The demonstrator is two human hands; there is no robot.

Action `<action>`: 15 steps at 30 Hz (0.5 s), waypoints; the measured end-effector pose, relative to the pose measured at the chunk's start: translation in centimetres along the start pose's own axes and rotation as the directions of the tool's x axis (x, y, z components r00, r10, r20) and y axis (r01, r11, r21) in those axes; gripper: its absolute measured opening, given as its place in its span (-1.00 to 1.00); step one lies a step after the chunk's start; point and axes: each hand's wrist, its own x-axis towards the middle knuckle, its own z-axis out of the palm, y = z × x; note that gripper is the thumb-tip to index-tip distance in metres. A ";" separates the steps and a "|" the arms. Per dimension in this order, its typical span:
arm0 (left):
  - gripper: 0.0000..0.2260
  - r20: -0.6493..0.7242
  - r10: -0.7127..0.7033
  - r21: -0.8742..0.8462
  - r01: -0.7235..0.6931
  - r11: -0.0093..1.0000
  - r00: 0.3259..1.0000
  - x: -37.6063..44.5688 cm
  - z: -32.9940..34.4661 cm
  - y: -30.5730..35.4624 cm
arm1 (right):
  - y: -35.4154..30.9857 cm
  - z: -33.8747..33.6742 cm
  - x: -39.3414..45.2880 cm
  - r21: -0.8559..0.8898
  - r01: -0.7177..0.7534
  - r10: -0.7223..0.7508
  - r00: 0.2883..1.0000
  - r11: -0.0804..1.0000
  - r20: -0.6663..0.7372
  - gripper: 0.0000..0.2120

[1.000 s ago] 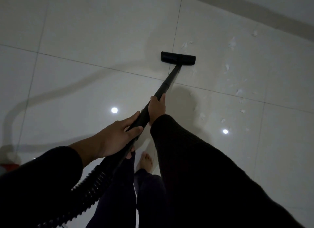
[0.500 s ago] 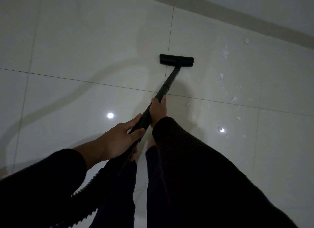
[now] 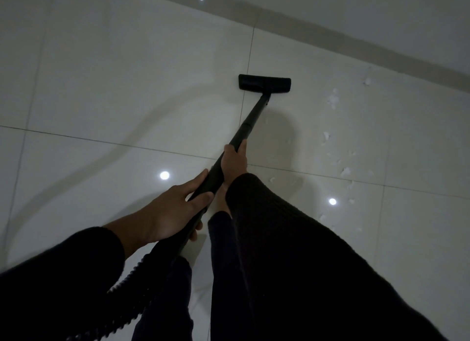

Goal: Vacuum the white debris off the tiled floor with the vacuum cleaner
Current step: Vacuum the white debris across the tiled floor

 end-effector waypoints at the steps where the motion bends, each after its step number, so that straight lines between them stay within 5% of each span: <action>1: -0.48 -0.001 0.000 -0.004 0.000 1.000 1.000 0.5 -0.1 0.9 | -0.9 -0.2 0.6 -0.003 0.007 -0.007 1.000 1.000 0.007 -0.37; 15: -0.48 -0.060 0.010 -0.025 -0.012 1.000 0.998 7.3 -3.2 12.0 | -12.5 -0.9 7.6 0.001 0.039 -0.039 0.998 0.999 0.057 -0.36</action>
